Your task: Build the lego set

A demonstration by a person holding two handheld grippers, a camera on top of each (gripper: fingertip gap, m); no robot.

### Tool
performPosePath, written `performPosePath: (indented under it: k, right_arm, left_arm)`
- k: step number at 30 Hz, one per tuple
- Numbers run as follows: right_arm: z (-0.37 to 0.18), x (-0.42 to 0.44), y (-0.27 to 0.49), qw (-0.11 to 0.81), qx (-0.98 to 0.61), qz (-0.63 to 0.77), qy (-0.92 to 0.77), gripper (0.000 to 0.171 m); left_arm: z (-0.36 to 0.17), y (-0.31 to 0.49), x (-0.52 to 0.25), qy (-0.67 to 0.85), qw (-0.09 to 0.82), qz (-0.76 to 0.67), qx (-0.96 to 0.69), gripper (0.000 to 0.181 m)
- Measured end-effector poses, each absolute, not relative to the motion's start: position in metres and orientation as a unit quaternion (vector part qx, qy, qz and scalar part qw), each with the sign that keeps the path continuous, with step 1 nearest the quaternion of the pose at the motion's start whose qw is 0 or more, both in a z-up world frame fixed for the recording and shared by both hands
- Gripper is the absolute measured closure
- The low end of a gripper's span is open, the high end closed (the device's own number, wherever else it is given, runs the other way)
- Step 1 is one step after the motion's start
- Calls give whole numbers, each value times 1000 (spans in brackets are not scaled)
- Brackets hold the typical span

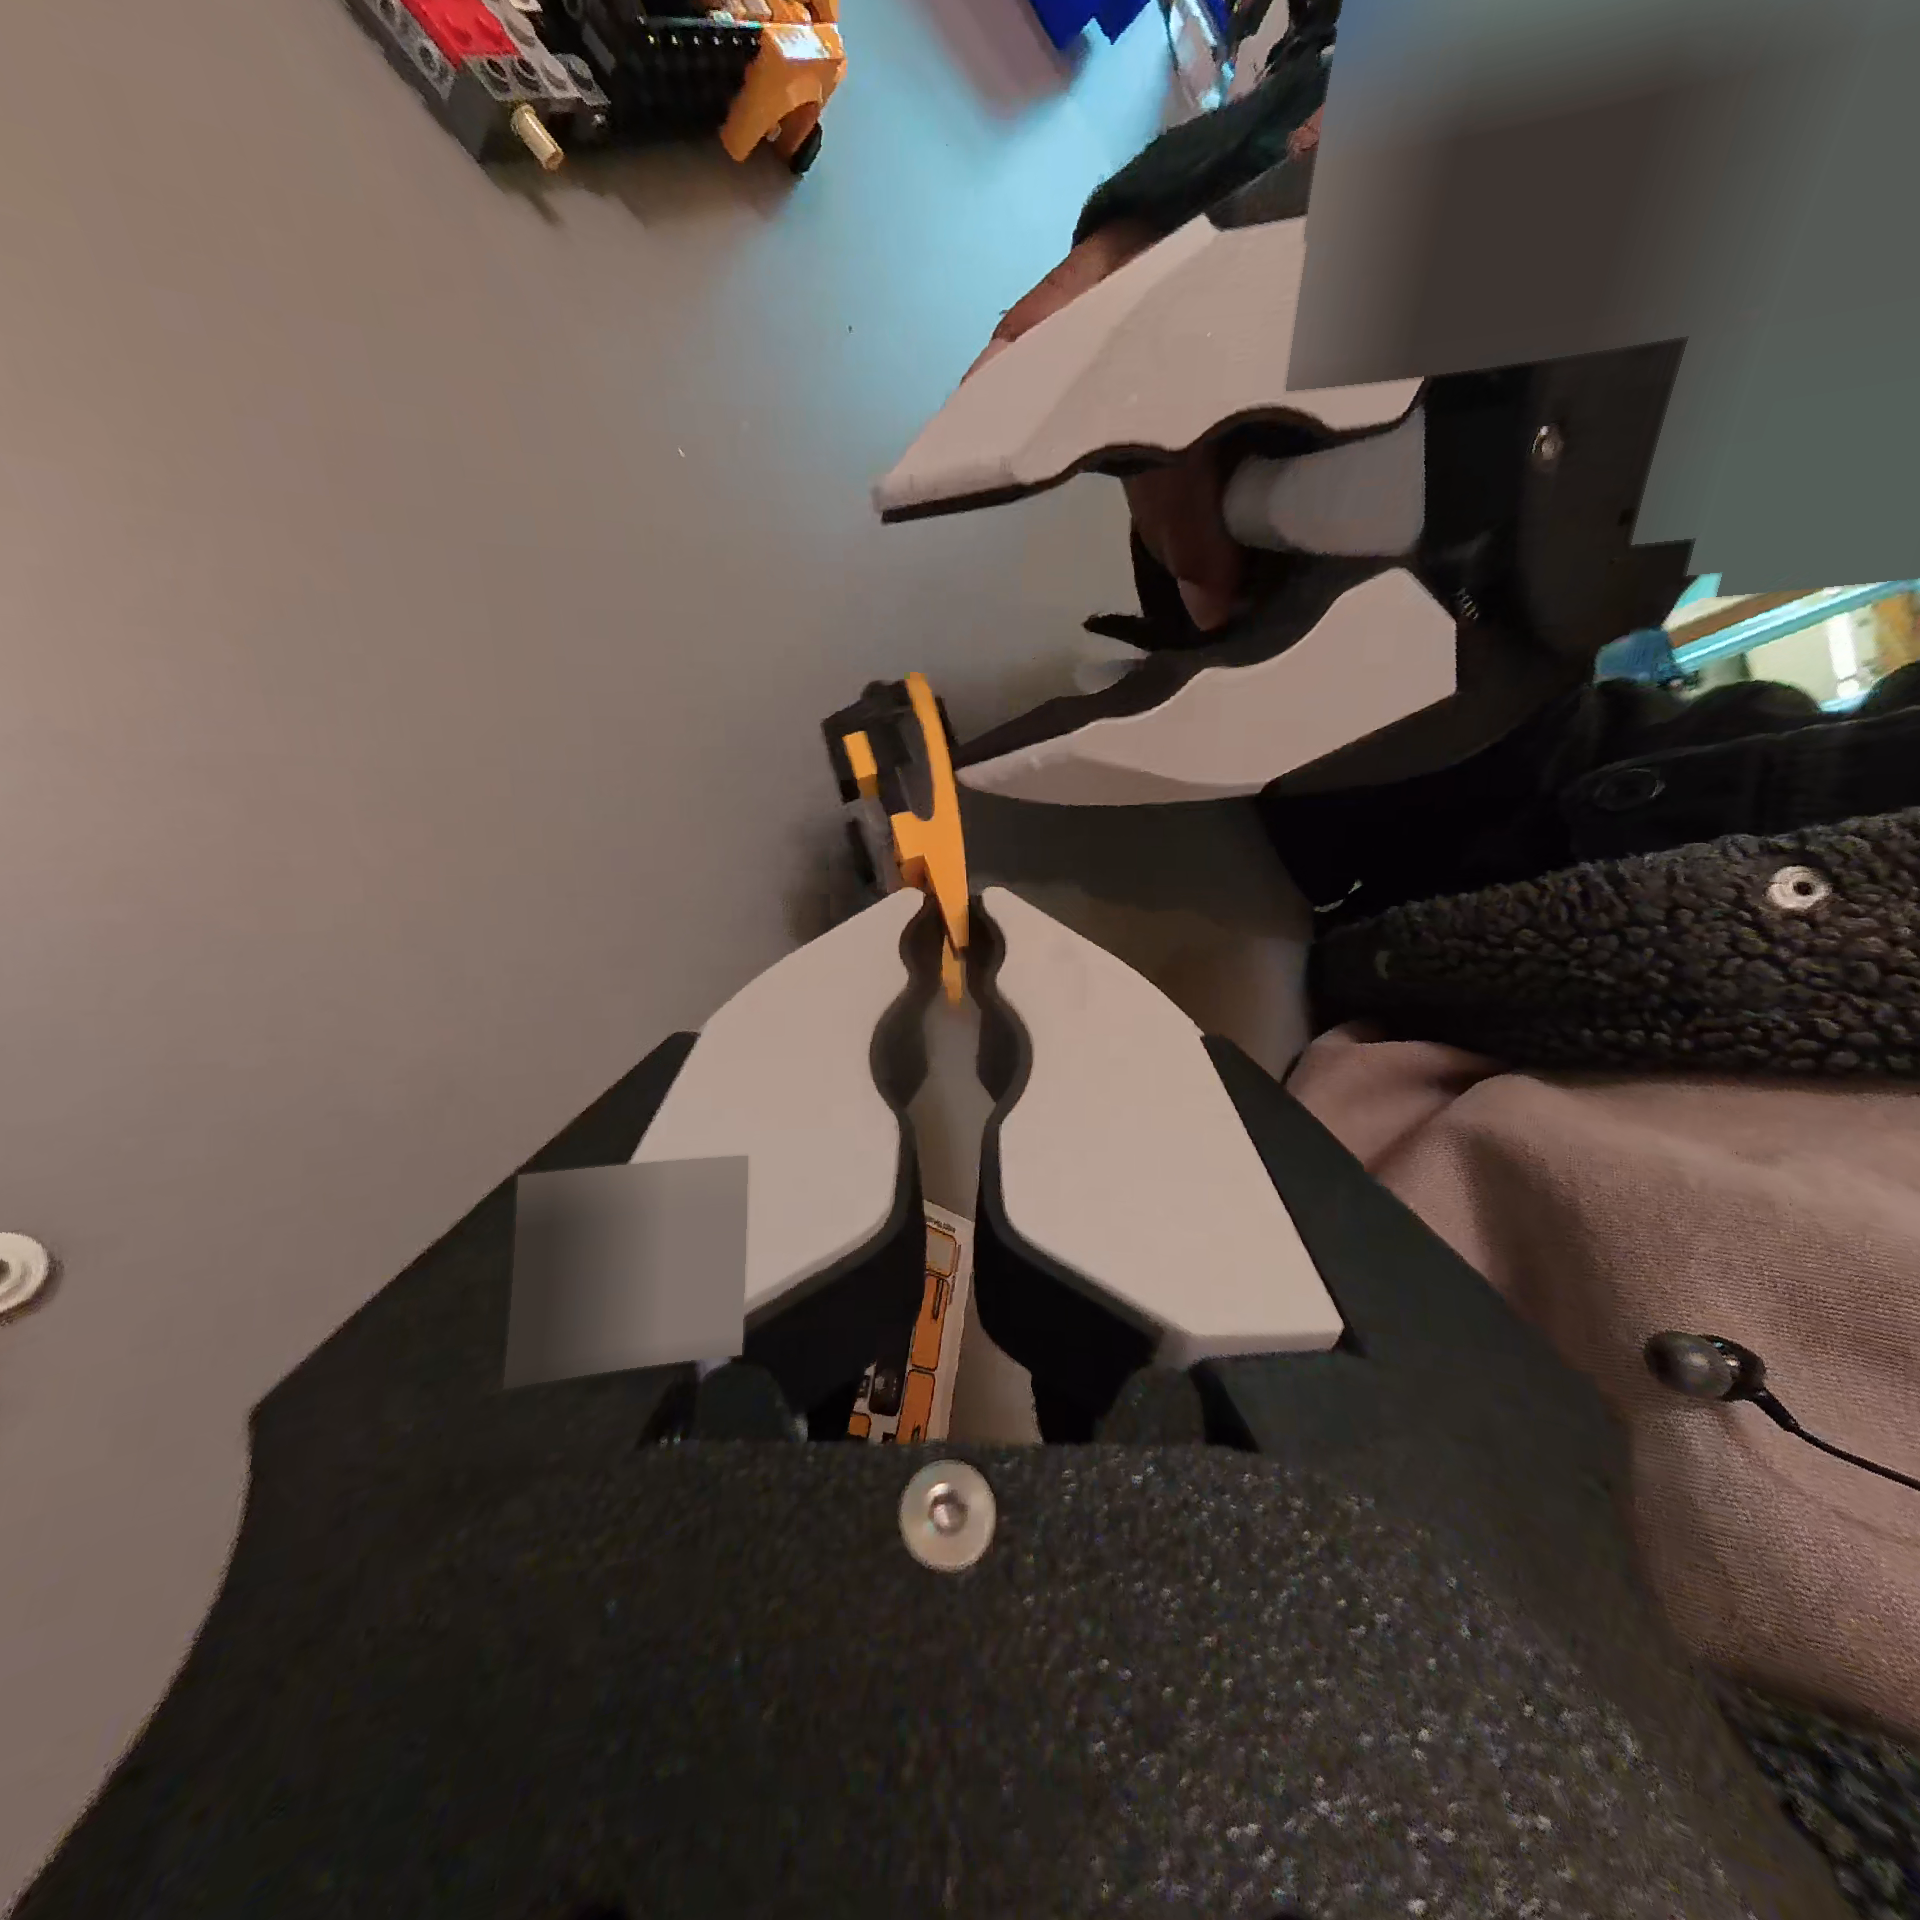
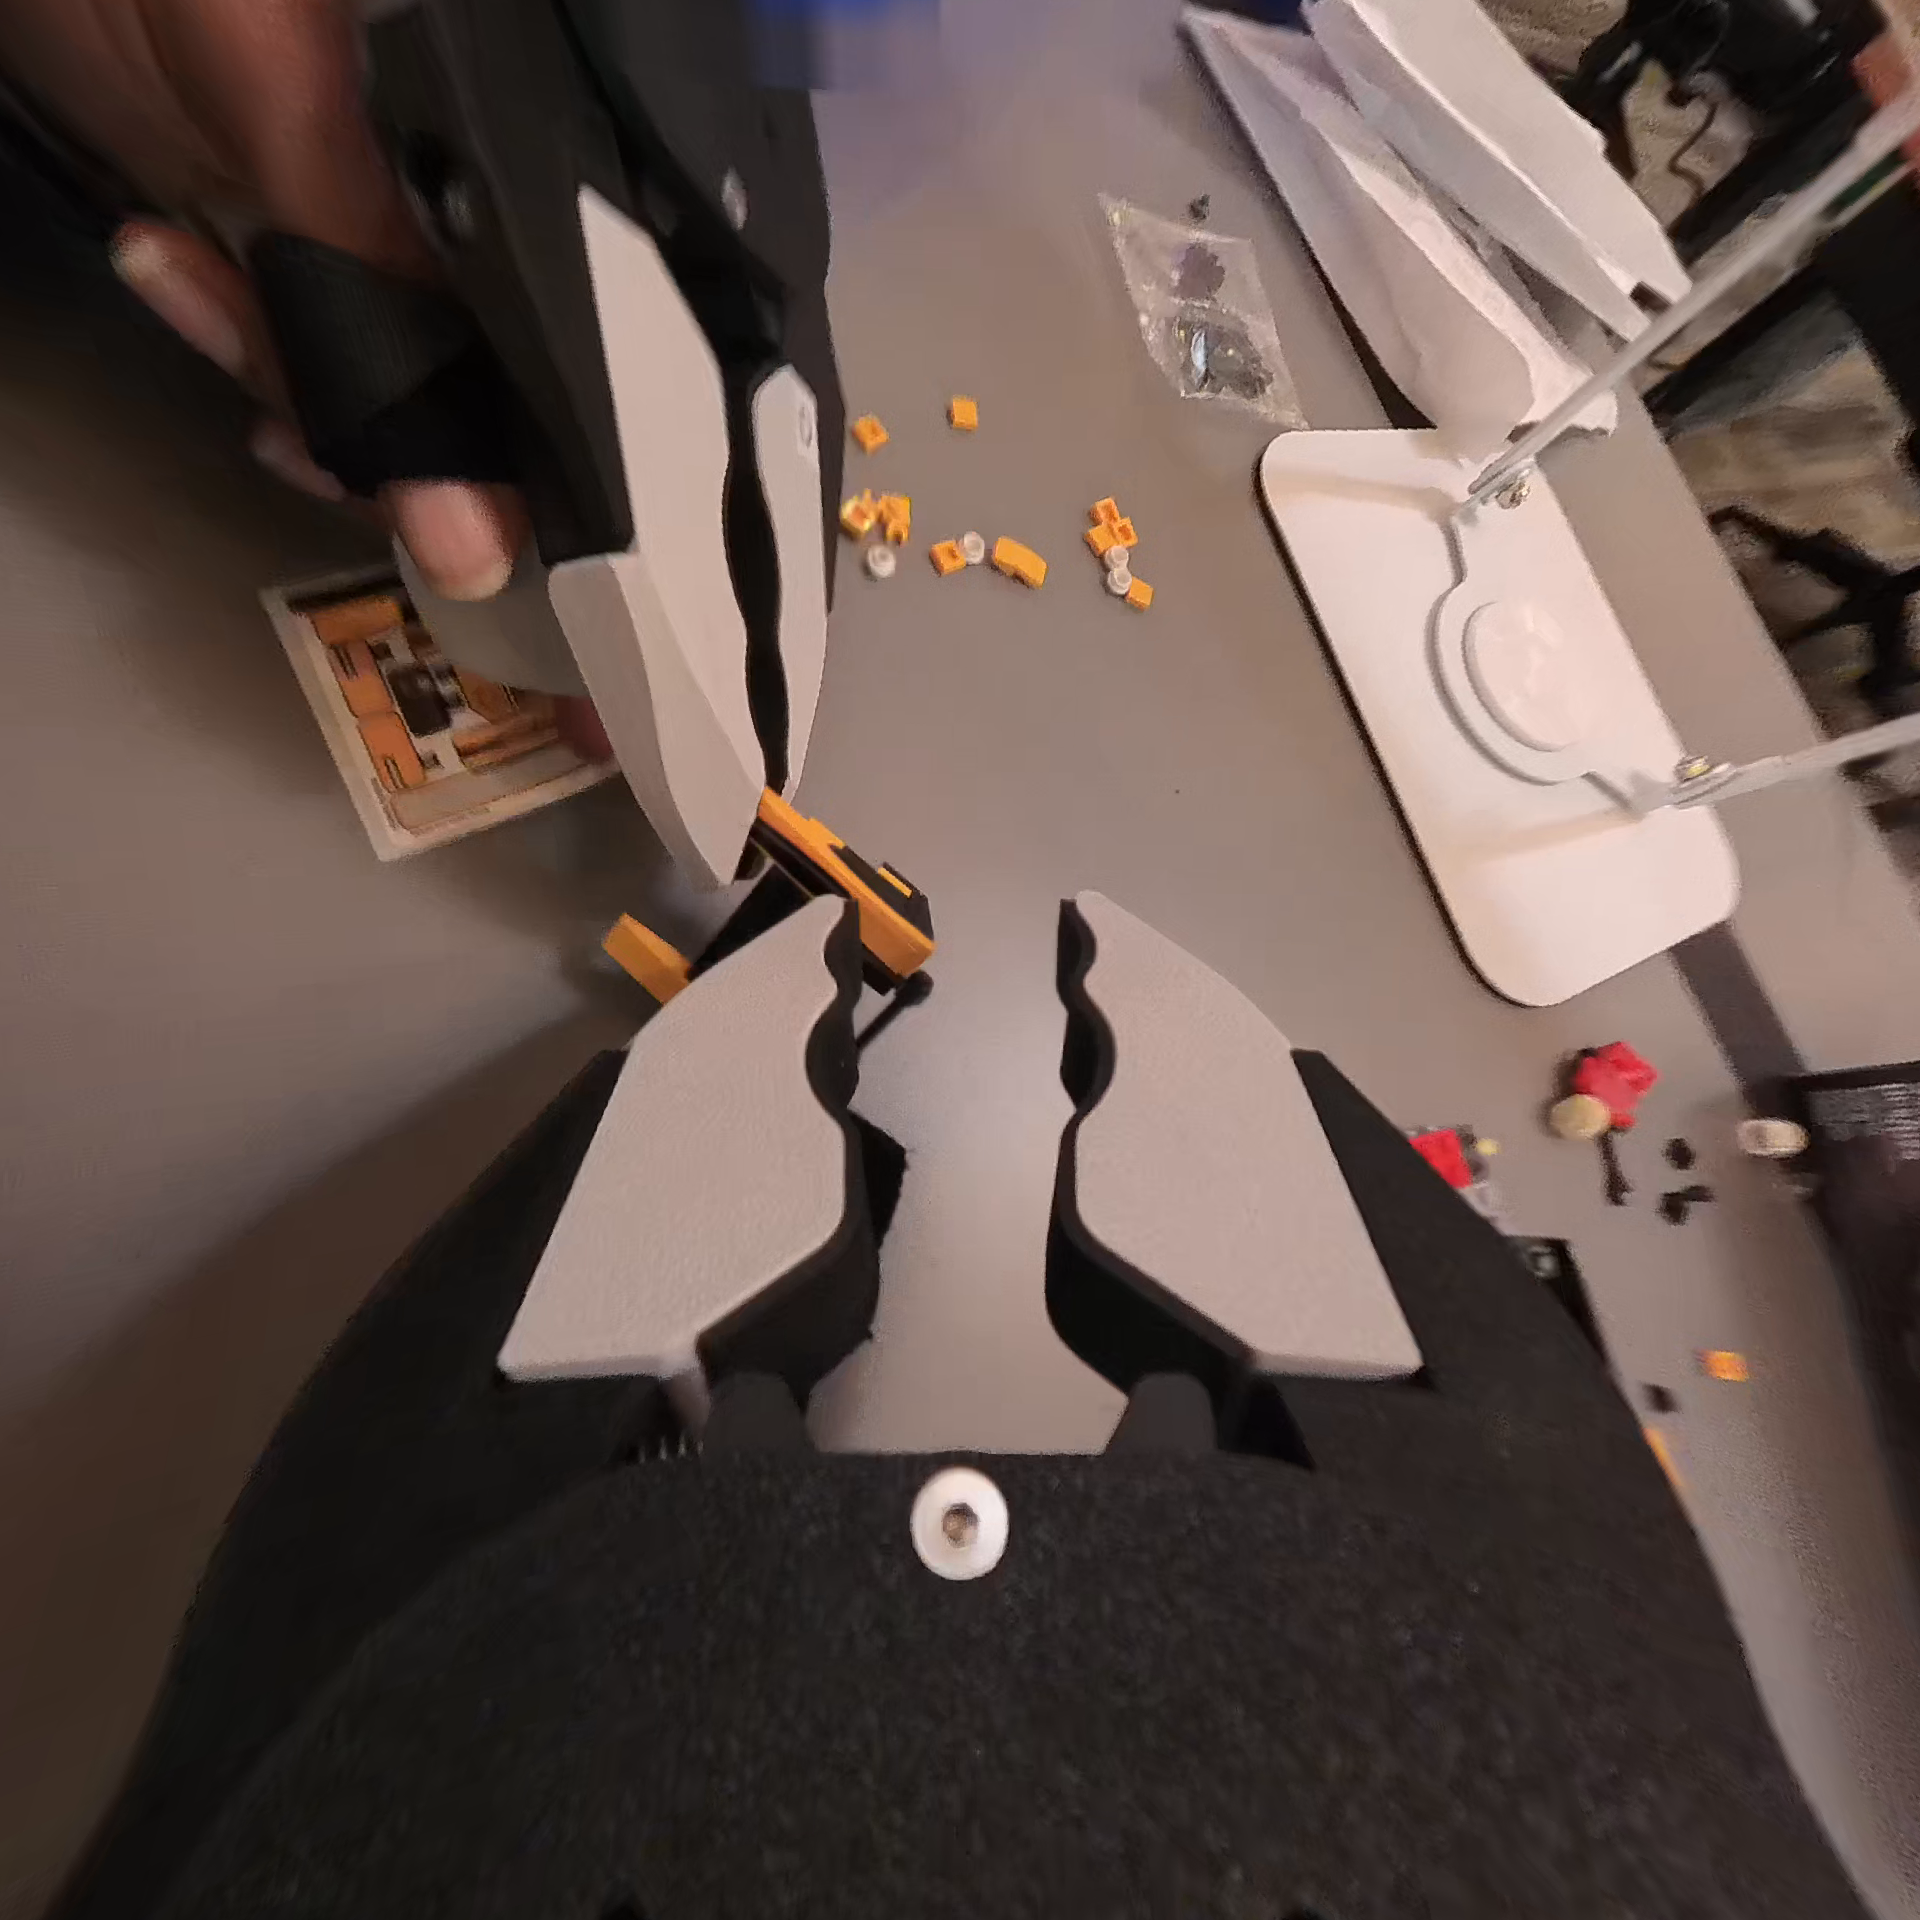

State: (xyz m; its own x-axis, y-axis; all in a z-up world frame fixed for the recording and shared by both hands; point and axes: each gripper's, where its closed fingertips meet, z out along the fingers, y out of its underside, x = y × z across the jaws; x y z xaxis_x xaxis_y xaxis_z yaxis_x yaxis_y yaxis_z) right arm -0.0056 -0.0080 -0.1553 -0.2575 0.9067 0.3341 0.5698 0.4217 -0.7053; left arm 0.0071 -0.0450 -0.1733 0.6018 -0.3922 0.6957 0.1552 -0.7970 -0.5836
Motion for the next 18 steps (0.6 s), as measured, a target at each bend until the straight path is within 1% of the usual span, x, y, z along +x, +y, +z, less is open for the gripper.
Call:
performPosePath:
  k: [4,7,10,12,14,18]
  right_arm:
    - [-136,0,3,339,-537,337,-695,137]
    - [-135,9,3,295,-555,382,-678,131]
    - [-130,9,-1,280,-564,421,-653,127]
    - [-128,4,-3,283,-573,427,-640,122]
    - [-130,-5,-5,296,-590,419,-623,114]
    - [-142,-21,-3,369,-607,335,-619,95]
  left_arm:
    - [-167,-43,6,21,293,-516,-805,178]
    - [-155,-39,2,-27,289,-579,-762,178]
    - [-143,-32,-8,-80,297,-627,-715,178]
    - [-139,-26,-15,-107,309,-639,-696,178]
    - [-136,-22,-20,-125,323,-641,-685,178]
    - [-132,-17,-27,-151,344,-634,-676,178]
